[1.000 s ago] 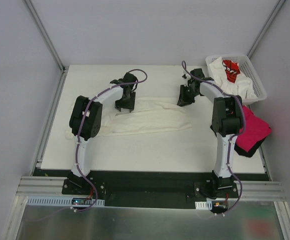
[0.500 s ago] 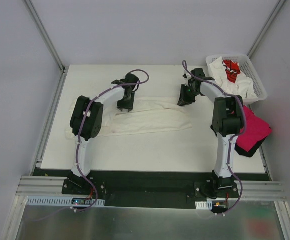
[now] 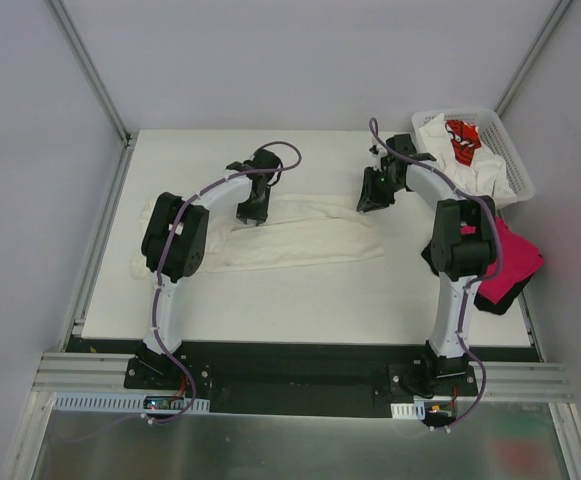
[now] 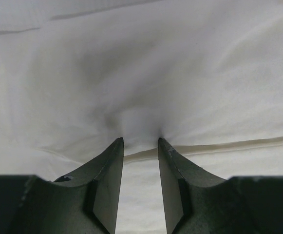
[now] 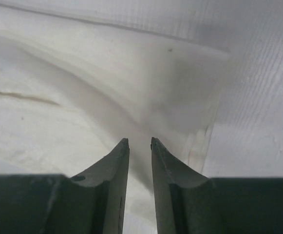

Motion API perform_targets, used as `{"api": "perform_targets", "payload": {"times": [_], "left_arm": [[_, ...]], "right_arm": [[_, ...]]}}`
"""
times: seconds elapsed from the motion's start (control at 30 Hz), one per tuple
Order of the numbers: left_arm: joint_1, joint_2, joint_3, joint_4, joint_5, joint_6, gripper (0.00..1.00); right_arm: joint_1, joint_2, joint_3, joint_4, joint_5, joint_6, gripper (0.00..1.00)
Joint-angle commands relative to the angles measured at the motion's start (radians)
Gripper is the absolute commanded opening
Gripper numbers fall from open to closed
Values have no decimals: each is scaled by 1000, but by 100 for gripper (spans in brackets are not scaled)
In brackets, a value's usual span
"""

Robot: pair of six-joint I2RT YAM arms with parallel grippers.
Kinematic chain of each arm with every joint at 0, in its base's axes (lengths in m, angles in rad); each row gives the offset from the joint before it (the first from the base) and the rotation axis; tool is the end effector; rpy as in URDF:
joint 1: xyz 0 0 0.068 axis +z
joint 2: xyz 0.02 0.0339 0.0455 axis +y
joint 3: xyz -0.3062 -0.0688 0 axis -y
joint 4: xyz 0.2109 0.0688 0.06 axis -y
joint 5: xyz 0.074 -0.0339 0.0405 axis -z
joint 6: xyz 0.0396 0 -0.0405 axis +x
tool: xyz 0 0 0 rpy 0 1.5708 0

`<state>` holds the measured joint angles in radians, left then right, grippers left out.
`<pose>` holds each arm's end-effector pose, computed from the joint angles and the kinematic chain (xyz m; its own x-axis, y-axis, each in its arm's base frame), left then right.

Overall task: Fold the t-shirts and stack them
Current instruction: Fold the other side of the tshirt into a rectangle

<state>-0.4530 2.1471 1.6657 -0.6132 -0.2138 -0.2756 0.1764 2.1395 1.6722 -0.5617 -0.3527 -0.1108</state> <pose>0.4112 -0.1908 0.2256 -0.8615 0.1236 -0.4924 0.1100 0.9923 0.0567 0.4480 0.0938 0.2348 -0.8007 -0.2481 -0.5452 -0.4312 0.8705 0.2371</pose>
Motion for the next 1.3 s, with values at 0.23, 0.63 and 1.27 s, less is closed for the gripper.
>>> {"api": "perform_targets", "payload": {"times": [0.23,0.63,1.27], "left_arm": [[-30,-142,-75,-52,-73,-37,33],[-53,-178,-81,-72,-147,-25,37],[-29,-35,-101,-71,-412,-2,49]], "right_arm": [[58,-312,-100,-35,29,26,28],[67,-227,-132,20,38,26,28],[18,-221,-164,22,34,-3,27]]}}
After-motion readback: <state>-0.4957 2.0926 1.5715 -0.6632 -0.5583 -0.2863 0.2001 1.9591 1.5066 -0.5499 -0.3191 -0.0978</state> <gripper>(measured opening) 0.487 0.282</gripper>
